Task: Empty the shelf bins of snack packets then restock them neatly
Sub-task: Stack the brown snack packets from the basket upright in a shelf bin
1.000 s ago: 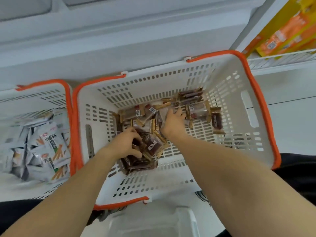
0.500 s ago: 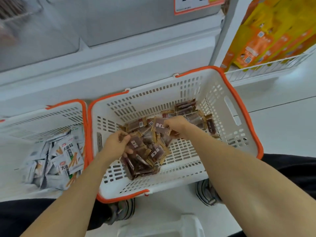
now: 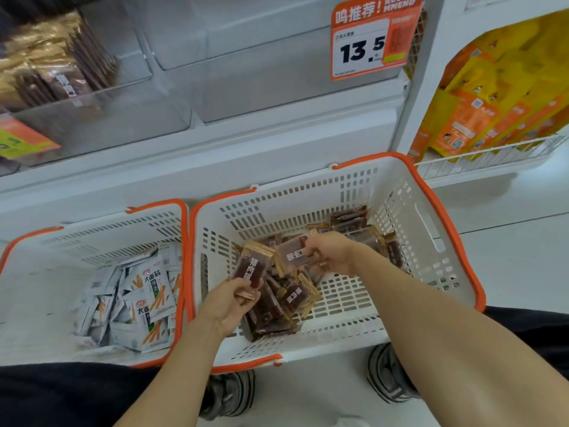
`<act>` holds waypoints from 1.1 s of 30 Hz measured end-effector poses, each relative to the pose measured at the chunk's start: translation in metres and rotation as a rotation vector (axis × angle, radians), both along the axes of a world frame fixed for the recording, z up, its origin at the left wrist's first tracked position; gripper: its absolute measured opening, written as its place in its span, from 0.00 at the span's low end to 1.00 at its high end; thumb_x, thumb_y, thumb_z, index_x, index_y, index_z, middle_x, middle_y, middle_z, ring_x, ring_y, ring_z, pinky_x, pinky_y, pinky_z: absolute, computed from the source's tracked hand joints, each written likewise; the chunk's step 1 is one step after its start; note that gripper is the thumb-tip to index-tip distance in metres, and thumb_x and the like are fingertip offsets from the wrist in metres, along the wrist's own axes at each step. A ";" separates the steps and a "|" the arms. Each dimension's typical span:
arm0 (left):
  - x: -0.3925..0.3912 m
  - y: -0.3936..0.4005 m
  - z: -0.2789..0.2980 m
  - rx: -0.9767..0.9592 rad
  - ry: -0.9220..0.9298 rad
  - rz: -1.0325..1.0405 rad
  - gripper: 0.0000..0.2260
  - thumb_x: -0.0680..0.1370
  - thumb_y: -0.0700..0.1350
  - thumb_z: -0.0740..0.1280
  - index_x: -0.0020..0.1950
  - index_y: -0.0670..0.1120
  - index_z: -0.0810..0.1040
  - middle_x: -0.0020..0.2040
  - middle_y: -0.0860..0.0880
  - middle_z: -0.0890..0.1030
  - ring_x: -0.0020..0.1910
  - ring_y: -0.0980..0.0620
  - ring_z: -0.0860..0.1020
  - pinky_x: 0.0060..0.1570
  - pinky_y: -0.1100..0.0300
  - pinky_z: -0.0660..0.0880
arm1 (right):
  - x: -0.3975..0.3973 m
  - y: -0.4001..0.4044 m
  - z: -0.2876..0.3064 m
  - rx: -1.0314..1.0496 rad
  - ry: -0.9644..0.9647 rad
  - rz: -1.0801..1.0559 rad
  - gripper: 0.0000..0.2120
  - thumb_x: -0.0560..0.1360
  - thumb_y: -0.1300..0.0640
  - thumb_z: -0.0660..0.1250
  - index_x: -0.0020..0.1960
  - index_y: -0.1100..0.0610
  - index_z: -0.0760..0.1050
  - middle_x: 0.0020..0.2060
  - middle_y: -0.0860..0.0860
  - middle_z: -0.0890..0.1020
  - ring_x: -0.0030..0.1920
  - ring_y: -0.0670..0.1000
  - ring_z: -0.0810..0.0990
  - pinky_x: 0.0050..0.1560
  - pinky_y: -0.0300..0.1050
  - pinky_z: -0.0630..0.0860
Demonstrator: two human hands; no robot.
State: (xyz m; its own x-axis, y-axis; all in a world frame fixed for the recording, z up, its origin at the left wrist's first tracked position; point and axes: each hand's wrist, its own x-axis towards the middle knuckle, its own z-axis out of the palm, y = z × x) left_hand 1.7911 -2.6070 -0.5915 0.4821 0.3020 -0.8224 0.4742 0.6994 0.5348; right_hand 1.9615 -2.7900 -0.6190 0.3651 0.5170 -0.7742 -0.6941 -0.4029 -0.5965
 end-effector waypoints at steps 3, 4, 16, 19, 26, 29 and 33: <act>-0.001 -0.001 -0.009 0.041 0.062 -0.029 0.14 0.77 0.29 0.66 0.63 0.36 0.74 0.60 0.33 0.80 0.58 0.40 0.80 0.59 0.51 0.76 | 0.006 -0.005 0.001 -0.023 -0.030 -0.061 0.01 0.74 0.65 0.64 0.44 0.61 0.74 0.41 0.60 0.78 0.30 0.50 0.69 0.28 0.43 0.63; -0.001 -0.002 -0.011 0.048 0.070 -0.038 0.16 0.76 0.29 0.67 0.63 0.35 0.74 0.61 0.33 0.80 0.60 0.39 0.80 0.59 0.50 0.77 | 0.008 -0.007 0.000 -0.015 -0.040 -0.077 0.05 0.74 0.66 0.64 0.39 0.60 0.74 0.40 0.59 0.79 0.29 0.50 0.68 0.28 0.43 0.61; 0.009 -0.010 -0.011 0.032 -0.088 -0.074 0.25 0.71 0.23 0.67 0.65 0.40 0.73 0.55 0.35 0.83 0.51 0.39 0.84 0.49 0.50 0.83 | -0.006 0.015 -0.007 0.122 0.079 0.039 0.21 0.70 0.70 0.76 0.61 0.67 0.75 0.49 0.60 0.86 0.48 0.57 0.87 0.46 0.51 0.85; 0.007 -0.012 -0.009 0.061 -0.098 -0.117 0.28 0.67 0.23 0.69 0.65 0.41 0.73 0.57 0.36 0.83 0.54 0.37 0.83 0.52 0.45 0.81 | -0.017 0.023 -0.009 0.006 -0.089 0.143 0.24 0.66 0.62 0.82 0.58 0.63 0.76 0.48 0.56 0.86 0.42 0.52 0.86 0.38 0.43 0.82; 0.008 -0.015 -0.007 0.041 -0.164 -0.172 0.15 0.81 0.41 0.65 0.67 0.40 0.77 0.54 0.39 0.84 0.52 0.43 0.83 0.49 0.49 0.82 | -0.036 0.038 -0.009 -0.059 -0.379 0.458 0.21 0.62 0.45 0.84 0.44 0.55 0.79 0.36 0.47 0.81 0.35 0.45 0.78 0.38 0.41 0.75; 0.004 -0.011 -0.015 0.151 -0.059 -0.205 0.11 0.81 0.42 0.67 0.62 0.41 0.81 0.53 0.40 0.85 0.52 0.42 0.84 0.49 0.48 0.81 | -0.031 0.036 -0.010 -0.076 -0.290 0.583 0.22 0.63 0.45 0.83 0.50 0.56 0.82 0.42 0.47 0.84 0.41 0.46 0.82 0.43 0.42 0.81; -0.011 0.000 -0.033 0.231 0.128 -0.294 0.14 0.72 0.50 0.77 0.56 0.47 0.85 0.54 0.45 0.86 0.58 0.41 0.82 0.66 0.39 0.72 | -0.017 0.017 -0.040 -0.437 -0.466 0.628 0.17 0.73 0.53 0.77 0.59 0.58 0.79 0.52 0.53 0.83 0.50 0.52 0.83 0.50 0.44 0.82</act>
